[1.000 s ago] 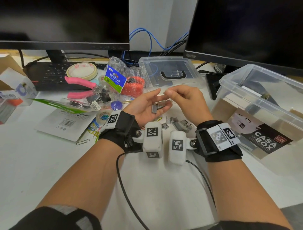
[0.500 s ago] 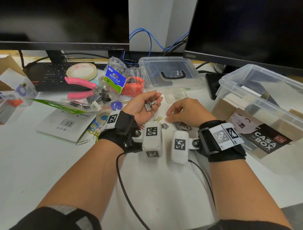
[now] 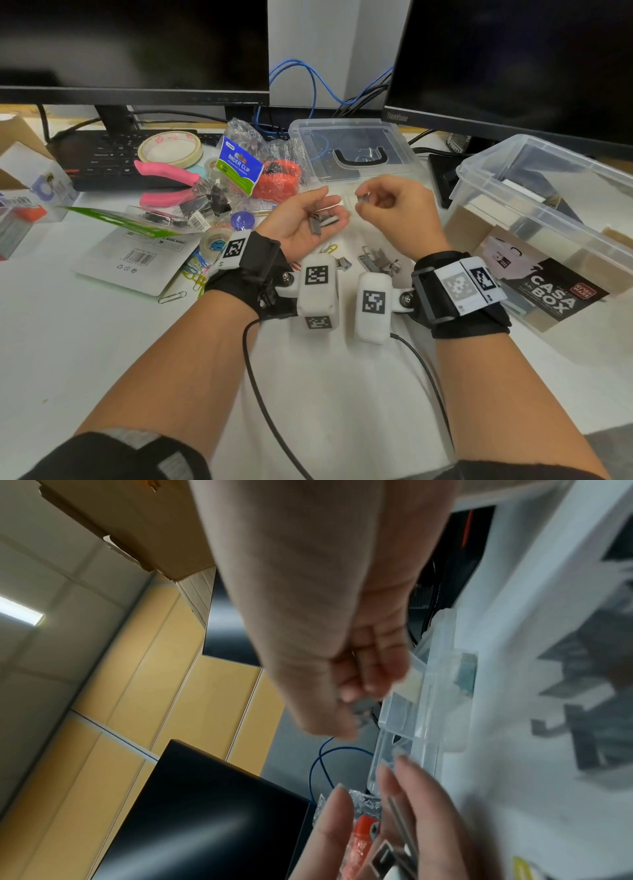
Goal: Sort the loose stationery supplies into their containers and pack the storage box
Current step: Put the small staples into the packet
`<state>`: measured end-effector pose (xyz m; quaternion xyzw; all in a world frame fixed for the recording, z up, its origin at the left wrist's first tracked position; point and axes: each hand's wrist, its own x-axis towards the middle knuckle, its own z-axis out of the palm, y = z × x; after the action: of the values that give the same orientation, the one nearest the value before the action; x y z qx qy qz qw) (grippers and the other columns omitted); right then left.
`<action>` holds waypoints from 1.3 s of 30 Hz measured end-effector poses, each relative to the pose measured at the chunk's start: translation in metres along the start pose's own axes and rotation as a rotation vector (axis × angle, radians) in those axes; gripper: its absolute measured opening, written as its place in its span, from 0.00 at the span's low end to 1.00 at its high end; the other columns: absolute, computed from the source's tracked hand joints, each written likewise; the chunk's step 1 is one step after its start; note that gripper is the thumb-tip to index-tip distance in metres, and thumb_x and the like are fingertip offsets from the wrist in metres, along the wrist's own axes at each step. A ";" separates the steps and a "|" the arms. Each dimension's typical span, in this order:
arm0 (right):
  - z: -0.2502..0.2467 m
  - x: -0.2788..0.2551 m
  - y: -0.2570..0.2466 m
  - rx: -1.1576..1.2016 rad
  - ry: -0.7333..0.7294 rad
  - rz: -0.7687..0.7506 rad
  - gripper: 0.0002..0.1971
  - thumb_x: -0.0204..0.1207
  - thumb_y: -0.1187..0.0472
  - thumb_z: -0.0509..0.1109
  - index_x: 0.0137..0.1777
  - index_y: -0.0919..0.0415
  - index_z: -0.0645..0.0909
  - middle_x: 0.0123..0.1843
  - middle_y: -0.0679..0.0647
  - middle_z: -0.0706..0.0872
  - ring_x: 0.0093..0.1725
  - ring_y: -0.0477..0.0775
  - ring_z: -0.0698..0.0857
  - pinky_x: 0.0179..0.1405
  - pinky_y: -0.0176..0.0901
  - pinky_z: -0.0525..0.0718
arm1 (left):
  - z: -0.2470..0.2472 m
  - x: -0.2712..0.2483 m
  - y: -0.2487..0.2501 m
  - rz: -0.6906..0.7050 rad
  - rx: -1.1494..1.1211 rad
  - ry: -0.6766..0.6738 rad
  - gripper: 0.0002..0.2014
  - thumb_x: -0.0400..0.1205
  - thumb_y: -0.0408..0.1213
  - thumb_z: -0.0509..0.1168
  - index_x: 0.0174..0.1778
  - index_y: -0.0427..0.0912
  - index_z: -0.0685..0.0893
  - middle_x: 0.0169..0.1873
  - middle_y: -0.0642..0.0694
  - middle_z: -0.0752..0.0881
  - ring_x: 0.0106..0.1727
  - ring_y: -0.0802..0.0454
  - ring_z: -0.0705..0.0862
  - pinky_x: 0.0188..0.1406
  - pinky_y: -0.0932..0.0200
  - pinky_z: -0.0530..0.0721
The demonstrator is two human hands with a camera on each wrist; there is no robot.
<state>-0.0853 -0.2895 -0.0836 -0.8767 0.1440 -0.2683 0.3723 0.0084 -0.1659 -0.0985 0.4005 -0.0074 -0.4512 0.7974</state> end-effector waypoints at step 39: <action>-0.001 0.001 -0.002 0.113 -0.032 -0.121 0.09 0.68 0.65 0.78 0.48 0.57 0.86 0.44 0.56 0.85 0.43 0.48 0.82 0.49 0.34 0.82 | -0.002 0.000 0.002 -0.016 -0.108 0.005 0.13 0.85 0.36 0.59 0.48 0.26 0.80 0.45 0.36 0.83 0.45 0.44 0.84 0.38 0.50 0.89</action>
<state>-0.0850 -0.2890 -0.0814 -0.8657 0.0693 -0.2840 0.4063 0.0111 -0.1643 -0.0983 0.3579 0.0223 -0.4563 0.8144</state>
